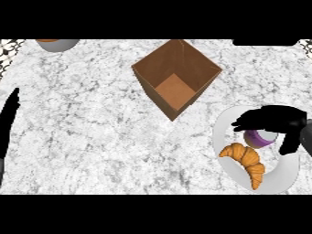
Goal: Pick the can from the plate and place it in the cardboard box
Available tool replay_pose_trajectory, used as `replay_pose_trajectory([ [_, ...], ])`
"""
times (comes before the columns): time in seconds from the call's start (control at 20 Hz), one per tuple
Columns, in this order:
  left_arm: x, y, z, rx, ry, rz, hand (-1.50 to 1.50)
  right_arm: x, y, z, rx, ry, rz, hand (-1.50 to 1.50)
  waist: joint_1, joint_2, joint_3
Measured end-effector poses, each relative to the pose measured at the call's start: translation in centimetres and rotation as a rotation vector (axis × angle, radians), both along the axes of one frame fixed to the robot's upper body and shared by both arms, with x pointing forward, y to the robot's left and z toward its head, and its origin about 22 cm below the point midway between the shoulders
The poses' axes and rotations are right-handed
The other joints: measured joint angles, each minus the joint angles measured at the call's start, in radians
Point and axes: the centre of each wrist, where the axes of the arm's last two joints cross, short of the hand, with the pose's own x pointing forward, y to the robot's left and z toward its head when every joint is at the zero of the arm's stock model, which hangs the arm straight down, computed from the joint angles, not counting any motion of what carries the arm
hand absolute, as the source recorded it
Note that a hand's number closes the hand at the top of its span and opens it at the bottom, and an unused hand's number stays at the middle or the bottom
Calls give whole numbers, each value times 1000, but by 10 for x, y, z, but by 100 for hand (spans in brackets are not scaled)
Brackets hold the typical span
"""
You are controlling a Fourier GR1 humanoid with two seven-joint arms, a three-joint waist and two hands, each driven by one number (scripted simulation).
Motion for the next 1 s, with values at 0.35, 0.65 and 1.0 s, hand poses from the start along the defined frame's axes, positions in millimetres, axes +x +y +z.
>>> replay_pose_trajectory([
  [0.35, -5, -1, 1, -5, 0, -3, 0, 1, 13, -9, 112, -96, -18, 150, -1, 1, 1],
  [0.65, -5, 2, 3, -5, 1, 10, 0, 5, 13, -5, 186, -216, -119, 150, -7, 3, 4],
  [1.0, -14, 6, -7, 0, 14, 28, 0, 1, -23, -5, 141, -374, -726, 150, -31, -3, 4],
])
